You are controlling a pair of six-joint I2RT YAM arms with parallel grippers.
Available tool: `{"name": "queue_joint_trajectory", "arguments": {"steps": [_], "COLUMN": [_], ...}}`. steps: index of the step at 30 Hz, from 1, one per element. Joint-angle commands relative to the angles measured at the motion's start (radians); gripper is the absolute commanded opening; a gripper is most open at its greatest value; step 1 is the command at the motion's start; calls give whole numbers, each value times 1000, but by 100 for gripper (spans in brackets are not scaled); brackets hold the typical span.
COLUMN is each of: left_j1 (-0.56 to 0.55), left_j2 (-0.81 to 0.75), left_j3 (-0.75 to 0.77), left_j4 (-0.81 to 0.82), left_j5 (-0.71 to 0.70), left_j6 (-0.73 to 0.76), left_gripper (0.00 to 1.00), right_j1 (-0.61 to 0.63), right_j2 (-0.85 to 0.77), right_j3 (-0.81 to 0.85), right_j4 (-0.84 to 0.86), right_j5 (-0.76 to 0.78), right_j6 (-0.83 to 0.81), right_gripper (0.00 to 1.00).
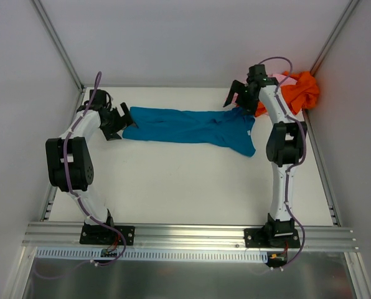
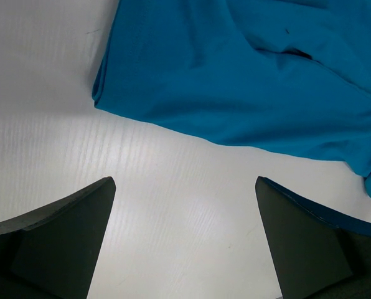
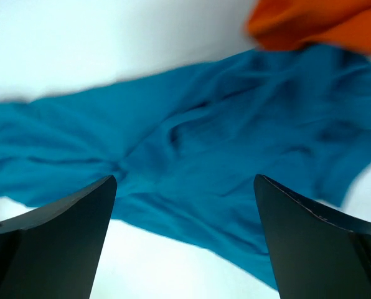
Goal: Fold and stack the t-shirts
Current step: Fold the other side of the tshirt into a rectangle
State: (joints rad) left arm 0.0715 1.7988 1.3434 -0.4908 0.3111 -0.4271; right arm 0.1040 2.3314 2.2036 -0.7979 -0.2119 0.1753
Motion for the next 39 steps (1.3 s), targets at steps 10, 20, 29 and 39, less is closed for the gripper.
{"name": "queue_joint_trajectory", "arguments": {"steps": [10, 20, 29, 39], "left_j1": [-16, -16, -15, -15], "left_j2": [-38, -46, -53, -35], "left_j3": [-10, -23, -33, -26], "left_j4": [9, 8, 3, 1], "left_j5": [17, 16, 11, 5], "left_j6": [7, 19, 36, 42], "left_gripper": [99, 99, 99, 99], "right_j1": [174, 171, 172, 171], "right_j2": [8, -40, -4, 68], "right_j3": [-34, -159, -145, 1], "right_j4": [31, 39, 69, 31], "right_j5": [-96, -50, -49, -55], "right_j6": [95, 53, 64, 70], "right_gripper": [91, 91, 91, 91]}}
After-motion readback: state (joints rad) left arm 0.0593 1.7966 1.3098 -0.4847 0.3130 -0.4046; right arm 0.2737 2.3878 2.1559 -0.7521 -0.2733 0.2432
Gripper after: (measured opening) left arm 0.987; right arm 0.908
